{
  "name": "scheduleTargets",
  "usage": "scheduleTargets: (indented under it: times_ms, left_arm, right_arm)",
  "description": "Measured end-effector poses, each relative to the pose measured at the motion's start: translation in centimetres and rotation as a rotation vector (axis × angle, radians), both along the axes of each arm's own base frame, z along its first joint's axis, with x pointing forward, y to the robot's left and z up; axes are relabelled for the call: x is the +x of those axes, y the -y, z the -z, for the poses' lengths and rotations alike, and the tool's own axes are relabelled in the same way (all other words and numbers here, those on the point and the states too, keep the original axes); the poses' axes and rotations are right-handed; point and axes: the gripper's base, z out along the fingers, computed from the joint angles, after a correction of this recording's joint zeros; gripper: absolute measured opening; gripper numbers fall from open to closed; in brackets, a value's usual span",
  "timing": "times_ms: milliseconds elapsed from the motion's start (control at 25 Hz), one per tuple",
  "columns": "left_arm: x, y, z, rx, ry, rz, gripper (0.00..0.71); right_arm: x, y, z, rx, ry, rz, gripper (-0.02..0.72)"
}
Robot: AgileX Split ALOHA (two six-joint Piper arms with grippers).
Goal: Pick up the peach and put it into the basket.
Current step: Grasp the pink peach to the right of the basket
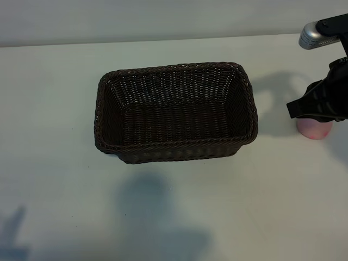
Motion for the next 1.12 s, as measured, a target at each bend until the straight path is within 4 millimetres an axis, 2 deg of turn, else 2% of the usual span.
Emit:
scheduleTargets:
  times_ms: [280,560,1000,1120]
  left_arm:
    - [-0.8,-0.2,2.1,0.014,-0.051,0.000,0.598]
    - [-0.4,-0.1,4.4,0.003,-0.110,-0.015,0.598]
    - [0.0,-0.1,4.7,-0.016,-0.070,-0.027,0.598]
    - [0.0,-0.1,4.7,-0.016,-0.070,-0.027,0.598]
  right_arm:
    - [0.0,0.0,0.0,0.000,-0.001,0.000,0.243]
    - [0.0,0.0,0.0,0.000,0.000,0.000,0.243]
    - [0.8,0.3,-0.3,-0.021,0.093,0.025,0.243]
    - [1.5,0.6,0.2,-0.065,0.108,0.049,0.271]
